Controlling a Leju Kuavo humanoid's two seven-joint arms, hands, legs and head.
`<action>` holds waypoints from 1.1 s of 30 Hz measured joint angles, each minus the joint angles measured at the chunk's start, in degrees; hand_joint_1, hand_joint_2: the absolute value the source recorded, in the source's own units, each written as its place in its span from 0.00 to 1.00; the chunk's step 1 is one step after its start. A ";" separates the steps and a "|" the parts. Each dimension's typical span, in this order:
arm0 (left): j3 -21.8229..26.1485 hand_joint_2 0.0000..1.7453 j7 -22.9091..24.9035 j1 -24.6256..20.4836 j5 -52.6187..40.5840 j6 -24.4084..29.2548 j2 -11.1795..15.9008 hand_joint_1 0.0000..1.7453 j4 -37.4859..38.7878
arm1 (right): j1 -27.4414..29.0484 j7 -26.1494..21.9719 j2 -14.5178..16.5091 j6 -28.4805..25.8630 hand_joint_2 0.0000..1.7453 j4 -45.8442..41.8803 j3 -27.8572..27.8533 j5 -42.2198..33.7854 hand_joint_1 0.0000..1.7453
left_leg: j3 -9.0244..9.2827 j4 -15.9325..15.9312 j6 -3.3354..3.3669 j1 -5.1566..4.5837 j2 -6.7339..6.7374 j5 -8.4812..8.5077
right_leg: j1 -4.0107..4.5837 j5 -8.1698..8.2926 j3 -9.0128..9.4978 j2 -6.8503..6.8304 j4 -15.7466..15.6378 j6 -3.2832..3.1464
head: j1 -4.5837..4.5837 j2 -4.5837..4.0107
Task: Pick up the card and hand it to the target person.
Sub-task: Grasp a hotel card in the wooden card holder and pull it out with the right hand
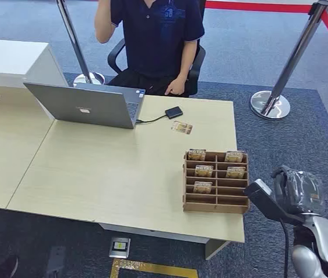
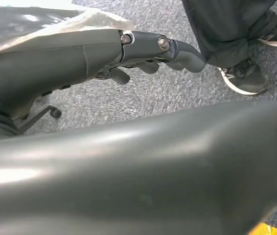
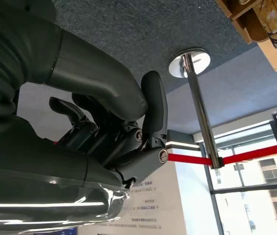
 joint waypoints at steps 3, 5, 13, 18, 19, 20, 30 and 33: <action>0.00 0.00 0.00 0.00 -0.09 0.00 0.02 0.00 0.00 | 0.05 0.07 -0.26 0.03 1.00 0.00 0.07 0.00 0.92 | 0.00 0.00 0.00 0.00 0.00 0.00 | 0.00 0.00 0.00 0.00 0.00 0.00 | -0.01 0.00; 0.00 0.00 0.00 0.00 -0.13 0.00 0.03 0.00 0.00 | 0.07 0.07 -0.43 0.03 1.00 0.00 0.15 0.00 0.88 | 0.00 0.00 0.00 0.00 0.00 0.00 | 0.00 0.00 0.00 0.00 0.00 0.00 | -0.01 0.00; 0.02 0.00 -0.05 0.00 -0.13 0.00 0.04 0.00 0.00 | 0.09 0.22 -0.63 0.18 1.00 0.00 0.48 0.00 0.49 | 0.00 0.00 0.00 0.00 0.00 0.00 | 0.00 0.00 0.00 0.00 0.00 0.00 | -0.02 0.00; 0.03 0.00 -0.09 0.00 -0.20 0.00 0.04 0.00 0.00 | 0.00 0.36 -0.61 0.60 1.00 0.02 0.76 0.26 0.35 | -0.01 0.00 0.00 0.00 0.00 0.00 | 0.00 0.00 0.01 0.00 0.00 0.00 | -0.01 0.00; 0.04 0.00 -0.09 0.00 -0.21 0.00 0.04 0.00 0.00 | -0.05 0.40 -0.61 0.71 1.00 0.05 0.82 0.32 0.32 | -0.01 0.00 0.00 0.00 0.00 0.00 | 0.00 0.00 0.01 0.00 0.00 0.00 | -0.02 0.00; 0.05 0.00 -0.09 0.00 -0.21 0.00 0.04 0.00 0.00 | -0.12 0.43 -0.61 0.82 1.00 0.12 0.88 0.38 0.30 | -0.01 0.00 0.00 0.00 0.00 0.00 | 0.00 0.00 0.01 0.00 0.00 0.00 | -0.01 0.00; 0.91 0.00 -0.24 -0.01 -0.13 0.00 0.04 0.00 0.00 | -1.71 0.59 -0.29 1.32 1.00 2.11 1.64 1.17 0.12 | -0.01 0.00 0.00 0.00 0.00 0.00 | 0.00 0.00 0.01 0.00 0.01 0.00 | -0.02 0.00; 1.03 0.00 -0.26 0.00 -0.07 0.01 0.04 0.00 0.00 | -2.54 0.59 -0.18 1.45 1.00 3.02 1.91 1.28 0.07 | -0.01 0.00 0.00 0.00 0.00 0.00 | 0.00 0.00 0.01 0.00 0.01 0.00 | -0.02 0.00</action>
